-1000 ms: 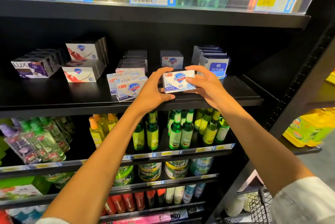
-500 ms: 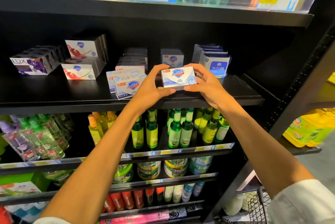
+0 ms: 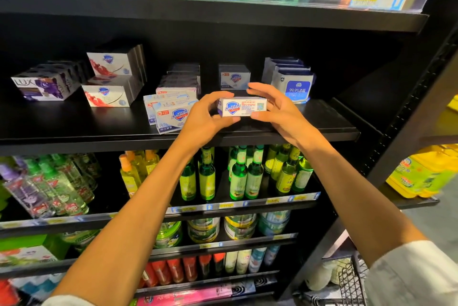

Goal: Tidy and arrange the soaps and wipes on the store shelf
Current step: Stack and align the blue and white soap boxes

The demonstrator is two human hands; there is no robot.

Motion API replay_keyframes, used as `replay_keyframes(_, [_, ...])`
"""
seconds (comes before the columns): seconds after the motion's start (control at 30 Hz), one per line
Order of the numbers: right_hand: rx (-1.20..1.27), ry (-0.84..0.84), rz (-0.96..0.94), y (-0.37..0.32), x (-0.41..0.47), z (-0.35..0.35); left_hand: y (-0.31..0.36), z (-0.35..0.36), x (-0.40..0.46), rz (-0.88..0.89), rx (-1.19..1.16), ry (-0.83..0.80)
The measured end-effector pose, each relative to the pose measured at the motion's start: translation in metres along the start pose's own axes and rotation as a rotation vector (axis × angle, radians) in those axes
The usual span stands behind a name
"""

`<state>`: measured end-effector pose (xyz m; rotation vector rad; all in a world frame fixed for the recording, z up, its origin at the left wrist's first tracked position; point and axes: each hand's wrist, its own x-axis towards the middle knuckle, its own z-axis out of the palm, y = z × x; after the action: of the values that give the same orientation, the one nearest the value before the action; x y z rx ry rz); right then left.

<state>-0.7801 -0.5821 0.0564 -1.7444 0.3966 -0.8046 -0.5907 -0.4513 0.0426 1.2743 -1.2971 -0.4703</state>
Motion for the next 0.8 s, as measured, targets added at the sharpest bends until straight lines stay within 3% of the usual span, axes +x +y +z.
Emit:
replay_keyframes(0.53, [-0.028,0.104,-0.022,0.0003,-0.0043,0.0044,0.003,0.0029,-0.0019,0.085,0.104,-0.006])
replay_keyframes(0.8, [-0.045,0.093,-0.01,-0.0027,-0.0056,0.0066,-0.0013,0.0056,0.0027,0.082,0.114,0.066])
